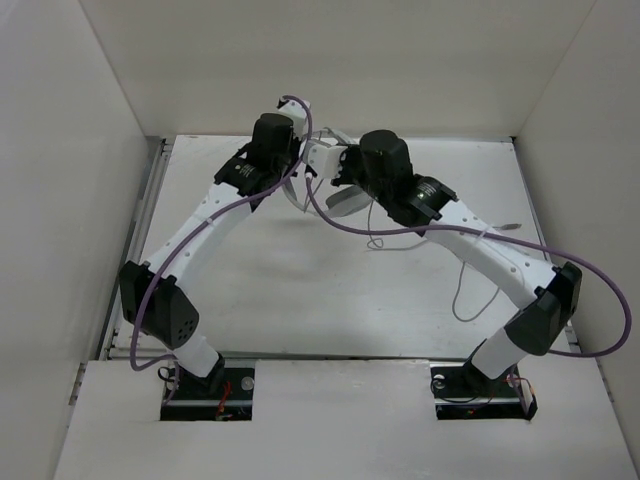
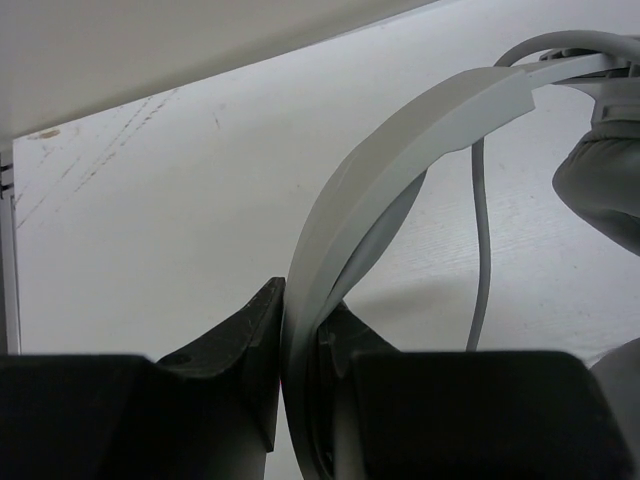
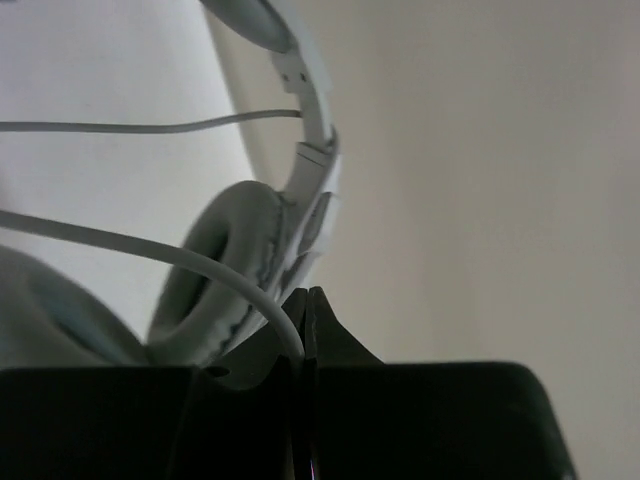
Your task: Wrap the headphones
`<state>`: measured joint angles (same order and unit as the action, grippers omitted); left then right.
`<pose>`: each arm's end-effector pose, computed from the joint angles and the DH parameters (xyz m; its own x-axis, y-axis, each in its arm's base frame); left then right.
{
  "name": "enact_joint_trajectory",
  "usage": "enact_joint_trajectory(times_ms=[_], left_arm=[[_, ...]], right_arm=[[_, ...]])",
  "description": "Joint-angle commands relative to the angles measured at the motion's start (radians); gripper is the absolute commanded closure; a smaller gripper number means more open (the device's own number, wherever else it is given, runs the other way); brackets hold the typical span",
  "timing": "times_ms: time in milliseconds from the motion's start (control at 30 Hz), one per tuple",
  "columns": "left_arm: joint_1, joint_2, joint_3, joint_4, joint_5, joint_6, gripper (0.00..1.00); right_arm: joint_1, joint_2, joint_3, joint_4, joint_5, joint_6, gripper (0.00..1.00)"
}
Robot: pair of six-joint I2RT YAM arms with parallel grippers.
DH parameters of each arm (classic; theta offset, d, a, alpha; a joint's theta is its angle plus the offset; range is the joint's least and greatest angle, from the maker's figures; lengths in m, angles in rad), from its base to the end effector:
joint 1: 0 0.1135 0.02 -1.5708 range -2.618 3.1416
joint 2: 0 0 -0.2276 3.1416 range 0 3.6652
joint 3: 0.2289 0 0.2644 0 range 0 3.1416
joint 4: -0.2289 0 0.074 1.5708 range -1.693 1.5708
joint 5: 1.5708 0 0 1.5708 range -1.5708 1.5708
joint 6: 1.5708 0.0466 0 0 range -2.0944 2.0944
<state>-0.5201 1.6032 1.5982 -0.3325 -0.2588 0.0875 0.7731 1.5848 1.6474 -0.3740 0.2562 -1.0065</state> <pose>0.3509 -0.1872 0.3603 -0.2626 0.2477 -0.9326 0.2950 0.9408 0.1669 0.2872 0.2638 0.3806 0.3076 -0.8418 -0.4435 -0.4543 0.2796 -0.8459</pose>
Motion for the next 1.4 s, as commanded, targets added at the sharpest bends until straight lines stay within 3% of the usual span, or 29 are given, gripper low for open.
enact_joint_trajectory(times_ms=[0,200,400,767,1033,1367], left_arm=[[-0.011,-0.091,0.022,0.006,0.111,-0.015,1.0],[-0.019,-0.111,0.013,-0.026,0.196,-0.014,1.0],[-0.034,-0.137,-0.001,-0.053,0.259,-0.009,1.0],[-0.07,-0.219,0.011,-0.085,0.401,-0.006,1.0],[-0.106,-0.23,0.088,-0.125,0.464,0.008,1.0],[-0.079,-0.186,0.311,-0.138,0.469,0.028,1.0]], right_arm=[[-0.033,-0.011,-0.069,0.363,0.199,-0.277,0.94],[-0.106,-0.002,-0.126,0.602,0.175,-0.382,0.87],[-0.151,0.012,-0.141,0.678,0.144,-0.304,0.75],[-0.249,0.036,-0.06,0.385,-0.041,0.121,0.78],[-0.292,0.087,0.02,0.239,-0.193,0.336,0.79],[-0.373,0.061,-0.012,0.079,-0.754,0.802,0.82]])
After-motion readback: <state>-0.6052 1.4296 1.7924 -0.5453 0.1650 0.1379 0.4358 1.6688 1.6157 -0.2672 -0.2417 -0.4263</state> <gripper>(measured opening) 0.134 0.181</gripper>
